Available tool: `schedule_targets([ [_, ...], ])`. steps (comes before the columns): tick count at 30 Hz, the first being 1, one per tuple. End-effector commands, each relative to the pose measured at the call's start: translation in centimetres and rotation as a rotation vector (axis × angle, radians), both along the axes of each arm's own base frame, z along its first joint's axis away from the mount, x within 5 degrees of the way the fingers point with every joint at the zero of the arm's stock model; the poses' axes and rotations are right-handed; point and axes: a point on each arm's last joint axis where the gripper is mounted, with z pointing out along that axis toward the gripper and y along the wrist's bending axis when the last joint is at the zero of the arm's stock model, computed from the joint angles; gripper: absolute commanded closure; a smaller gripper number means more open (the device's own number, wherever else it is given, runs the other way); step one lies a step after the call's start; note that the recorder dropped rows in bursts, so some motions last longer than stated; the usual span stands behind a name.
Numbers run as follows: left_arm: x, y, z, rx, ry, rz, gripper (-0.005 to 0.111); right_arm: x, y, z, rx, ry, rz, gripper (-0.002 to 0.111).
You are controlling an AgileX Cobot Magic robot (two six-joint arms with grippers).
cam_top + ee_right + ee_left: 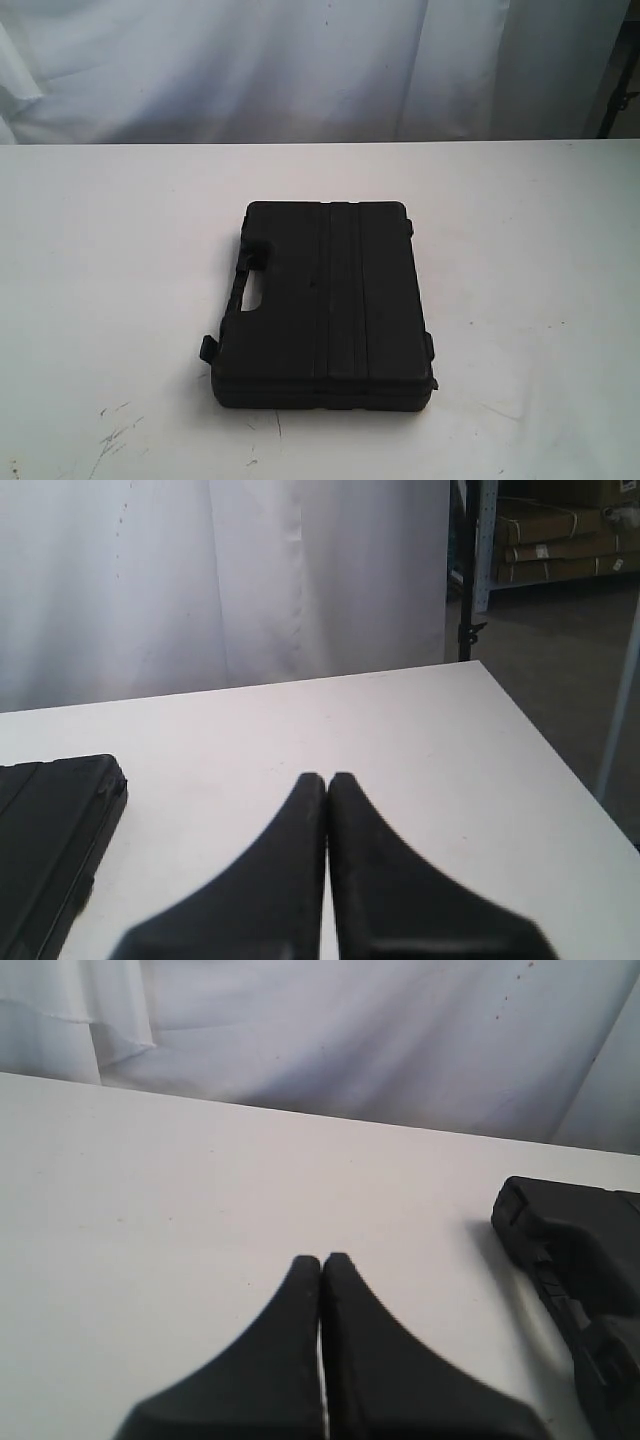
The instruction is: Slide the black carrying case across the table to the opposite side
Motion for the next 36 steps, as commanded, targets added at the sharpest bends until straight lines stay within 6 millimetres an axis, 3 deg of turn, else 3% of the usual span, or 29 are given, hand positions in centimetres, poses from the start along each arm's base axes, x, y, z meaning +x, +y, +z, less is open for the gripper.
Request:
schedule_targets([
  [1, 0.0, 0.0, 0.0, 0.004, -0.01, 0.001, 0.107, 0.0, 0.0, -0.3, -0.014, -0.008, 0.0, 0.108],
  [11, 0.0, 0.0, 0.0, 0.004, -0.01, 0.001, 0.107, 0.5, 0.3, -4.7, 0.05, 0.036, 0.017, 0.108],
  [36, 0.0, 0.0, 0.0, 0.004, -0.01, 0.001, 0.107, 0.4, 0.3, -5.4, 0.007, 0.106, 0.024, 0.108],
])
